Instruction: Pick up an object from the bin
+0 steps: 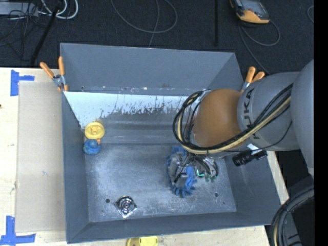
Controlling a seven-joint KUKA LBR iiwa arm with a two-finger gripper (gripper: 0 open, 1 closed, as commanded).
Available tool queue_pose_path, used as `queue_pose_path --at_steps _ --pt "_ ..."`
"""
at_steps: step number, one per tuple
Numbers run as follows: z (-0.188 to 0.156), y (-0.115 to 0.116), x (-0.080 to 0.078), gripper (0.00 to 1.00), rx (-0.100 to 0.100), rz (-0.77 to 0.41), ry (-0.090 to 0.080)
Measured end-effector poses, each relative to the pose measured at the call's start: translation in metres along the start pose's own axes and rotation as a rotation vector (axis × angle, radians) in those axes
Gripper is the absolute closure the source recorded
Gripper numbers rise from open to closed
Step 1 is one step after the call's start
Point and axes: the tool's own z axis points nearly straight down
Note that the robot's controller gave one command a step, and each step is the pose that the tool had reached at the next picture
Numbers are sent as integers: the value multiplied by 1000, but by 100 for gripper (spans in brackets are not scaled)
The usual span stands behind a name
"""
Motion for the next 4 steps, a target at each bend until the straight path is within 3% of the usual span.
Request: queue_pose_path --at_steps 1,2,3,4 --pt "0 0 0 0 0 0 0" --pt "21 -85 32 100 1 -144 -5" --pt "21 -85 32 100 1 -143 -5" --pt "-100 -59 4 100 0 -174 -2"
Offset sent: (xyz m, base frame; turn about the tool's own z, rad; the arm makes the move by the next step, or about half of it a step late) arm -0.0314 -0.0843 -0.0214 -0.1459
